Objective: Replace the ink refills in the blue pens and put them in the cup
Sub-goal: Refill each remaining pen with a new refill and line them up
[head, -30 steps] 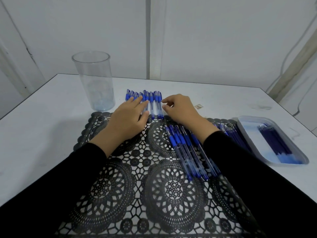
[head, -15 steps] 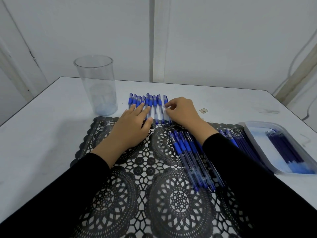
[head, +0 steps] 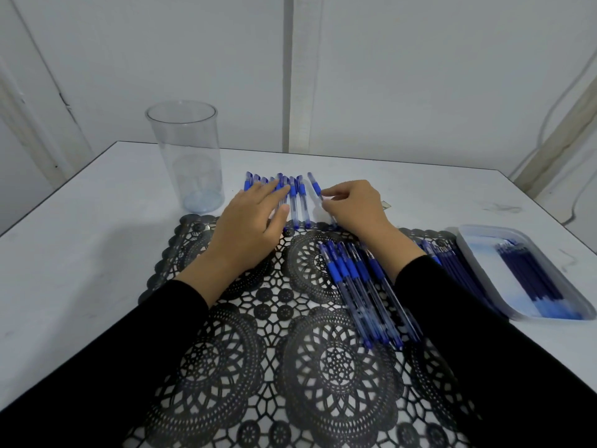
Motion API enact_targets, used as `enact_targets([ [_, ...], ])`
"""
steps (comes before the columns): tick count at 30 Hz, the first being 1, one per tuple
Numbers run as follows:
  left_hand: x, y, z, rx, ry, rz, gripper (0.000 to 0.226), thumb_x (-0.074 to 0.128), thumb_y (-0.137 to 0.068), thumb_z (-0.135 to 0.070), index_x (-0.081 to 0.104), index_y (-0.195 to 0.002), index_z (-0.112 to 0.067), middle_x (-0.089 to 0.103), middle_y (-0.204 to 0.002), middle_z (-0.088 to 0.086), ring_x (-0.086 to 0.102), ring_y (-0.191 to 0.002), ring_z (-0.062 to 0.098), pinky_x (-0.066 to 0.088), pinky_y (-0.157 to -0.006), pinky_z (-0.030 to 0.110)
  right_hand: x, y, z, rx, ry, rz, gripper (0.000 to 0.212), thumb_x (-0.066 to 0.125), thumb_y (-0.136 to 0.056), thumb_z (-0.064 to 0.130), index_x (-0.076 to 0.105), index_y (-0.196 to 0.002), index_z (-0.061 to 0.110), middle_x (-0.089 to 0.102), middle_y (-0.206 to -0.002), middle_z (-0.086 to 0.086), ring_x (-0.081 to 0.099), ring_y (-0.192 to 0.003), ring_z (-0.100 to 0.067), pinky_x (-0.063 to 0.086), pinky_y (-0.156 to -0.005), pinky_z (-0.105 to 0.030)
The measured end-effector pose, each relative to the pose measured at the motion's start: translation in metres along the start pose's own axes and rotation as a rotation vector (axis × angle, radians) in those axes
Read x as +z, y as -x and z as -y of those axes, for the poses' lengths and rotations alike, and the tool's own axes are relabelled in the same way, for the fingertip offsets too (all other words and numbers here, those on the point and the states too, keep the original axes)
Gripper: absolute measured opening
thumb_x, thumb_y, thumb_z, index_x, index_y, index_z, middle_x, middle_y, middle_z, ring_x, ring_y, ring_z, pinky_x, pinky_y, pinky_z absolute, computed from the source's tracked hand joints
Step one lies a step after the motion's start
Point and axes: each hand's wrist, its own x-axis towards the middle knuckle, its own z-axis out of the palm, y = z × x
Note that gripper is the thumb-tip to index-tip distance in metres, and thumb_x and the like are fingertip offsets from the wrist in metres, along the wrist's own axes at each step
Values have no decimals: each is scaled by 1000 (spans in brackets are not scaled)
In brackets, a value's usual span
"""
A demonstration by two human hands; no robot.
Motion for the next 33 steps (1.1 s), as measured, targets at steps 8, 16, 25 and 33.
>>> enact_targets([
  [8,2,11,-42,-95,685,-130,49,42,-106,-31,32,-154,-22,58,-129,0,55,-98,-3,36,-90,3,-18,69,20,-81,-536,5,22,73,-86,11,74,-104,22,75,-88,-4,71,-83,-15,57,-79,-21],
  [16,-16,32,-69,-109,1047,-304,44,62,-97,-11,55,-138,-25,74,-111,2,68,-107,23,55,-95,49,-26,115,29,-168,-571,59,20,73,-85,12,75,-105,15,76,-88,1,72,-85,-12,56,-78,-19],
  [25,-38,66,-39,250,405,-44,39,65,-94,-9,63,-131,-21,63,-79,-35,45,-45,5,37,-49,11,-40,128,2,-192,-459,26,24,68,-89,27,71,-112,21,73,-95,4,68,-92,-9,55,-82,-20],
  [33,-31,69,-37,287,389,-45,38,72,-86,-22,65,-123,-24,68,-96,-26,65,-78,-3,48,-70,10,-32,131,-4,-301,-412,29,11,71,-87,19,73,-93,27,71,-79,8,66,-77,-12,55,-74,-24],
])
